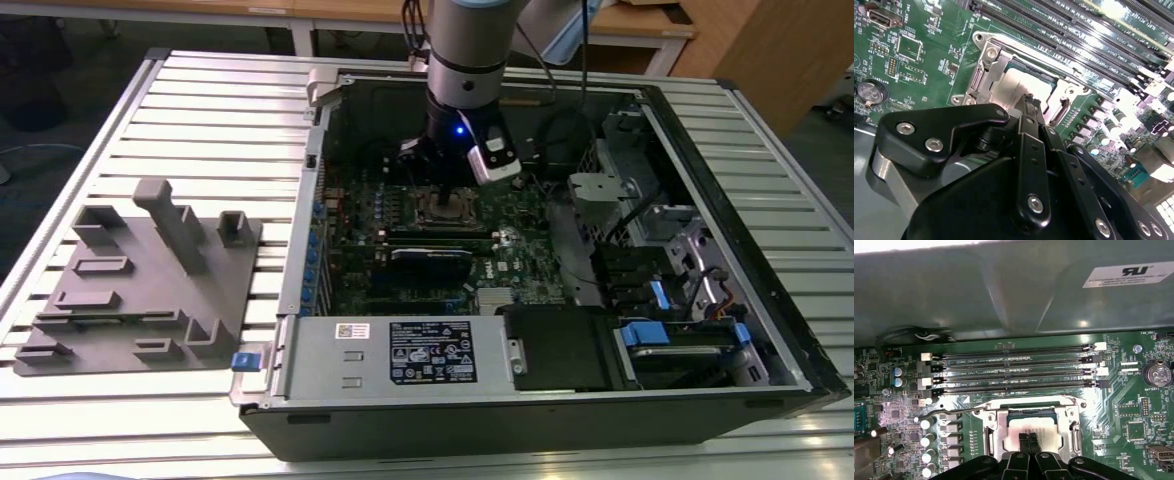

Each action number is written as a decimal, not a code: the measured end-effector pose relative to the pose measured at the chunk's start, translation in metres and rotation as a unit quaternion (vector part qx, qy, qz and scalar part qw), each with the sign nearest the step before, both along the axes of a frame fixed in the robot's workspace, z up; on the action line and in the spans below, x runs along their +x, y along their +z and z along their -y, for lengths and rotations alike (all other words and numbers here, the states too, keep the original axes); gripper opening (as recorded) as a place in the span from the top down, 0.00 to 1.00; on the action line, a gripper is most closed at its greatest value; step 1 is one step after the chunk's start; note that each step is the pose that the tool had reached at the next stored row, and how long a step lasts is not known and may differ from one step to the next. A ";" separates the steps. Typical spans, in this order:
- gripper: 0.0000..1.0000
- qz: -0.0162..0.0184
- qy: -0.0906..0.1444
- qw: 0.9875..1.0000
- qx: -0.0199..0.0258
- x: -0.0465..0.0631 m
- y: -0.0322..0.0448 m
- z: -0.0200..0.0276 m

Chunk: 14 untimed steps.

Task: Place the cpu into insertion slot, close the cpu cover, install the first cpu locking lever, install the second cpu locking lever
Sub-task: 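Close the cpu cover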

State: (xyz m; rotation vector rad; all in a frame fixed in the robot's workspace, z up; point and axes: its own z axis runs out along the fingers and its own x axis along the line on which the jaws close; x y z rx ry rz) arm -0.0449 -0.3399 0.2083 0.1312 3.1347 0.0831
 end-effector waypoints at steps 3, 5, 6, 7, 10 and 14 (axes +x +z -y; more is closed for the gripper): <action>0.89 0.001 0.000 1.000 0.001 0.000 -0.0001 0.0000; 0.89 0.001 0.000 1.000 0.001 0.000 0.0000 0.0000; 0.89 0.001 0.000 1.000 0.001 0.000 0.0000 0.0000; 0.89 0.001 0.000 1.000 0.001 0.000 0.0000 0.0000; 0.89 0.001 0.000 1.000 0.001 0.000 0.0021 0.0001; 0.89 0.001 0.000 1.000 0.001 0.000 0.0030 0.0000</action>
